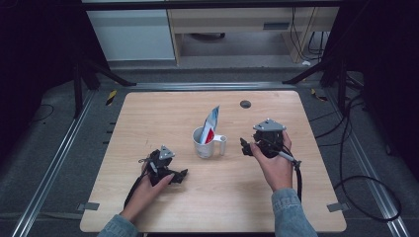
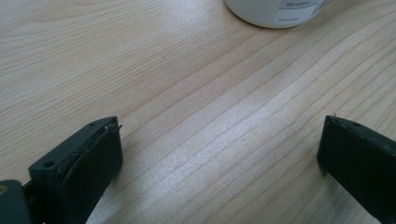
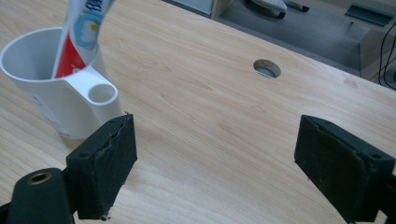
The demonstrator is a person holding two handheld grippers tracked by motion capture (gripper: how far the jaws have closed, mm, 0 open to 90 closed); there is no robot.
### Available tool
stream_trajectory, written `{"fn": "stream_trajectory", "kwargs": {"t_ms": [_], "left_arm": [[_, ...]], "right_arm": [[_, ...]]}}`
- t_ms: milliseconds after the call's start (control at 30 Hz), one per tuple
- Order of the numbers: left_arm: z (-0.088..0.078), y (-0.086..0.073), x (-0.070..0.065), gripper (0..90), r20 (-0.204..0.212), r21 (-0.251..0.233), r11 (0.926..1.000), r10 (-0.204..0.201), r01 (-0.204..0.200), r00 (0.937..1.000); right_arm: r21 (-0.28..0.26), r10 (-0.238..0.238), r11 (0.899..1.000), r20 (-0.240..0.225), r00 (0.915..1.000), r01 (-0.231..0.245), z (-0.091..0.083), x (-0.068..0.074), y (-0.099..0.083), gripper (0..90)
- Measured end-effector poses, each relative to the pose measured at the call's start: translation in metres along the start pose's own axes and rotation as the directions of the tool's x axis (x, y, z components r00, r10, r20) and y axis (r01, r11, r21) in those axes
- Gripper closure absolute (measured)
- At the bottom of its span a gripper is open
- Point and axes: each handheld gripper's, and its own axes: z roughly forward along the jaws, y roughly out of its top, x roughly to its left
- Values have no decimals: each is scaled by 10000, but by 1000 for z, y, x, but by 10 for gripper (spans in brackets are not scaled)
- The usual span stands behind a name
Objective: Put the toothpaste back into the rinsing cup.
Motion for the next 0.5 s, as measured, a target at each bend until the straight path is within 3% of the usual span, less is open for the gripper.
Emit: {"fn": "stream_trajectory", "kwargs": {"t_ms": [500], "left_arm": [[0,0,0,0,-4,-2,10000,-1,1,10000]], "right_arm": [[352,649,9972,385,9971,-663,-3,-28,-40,136]]}}
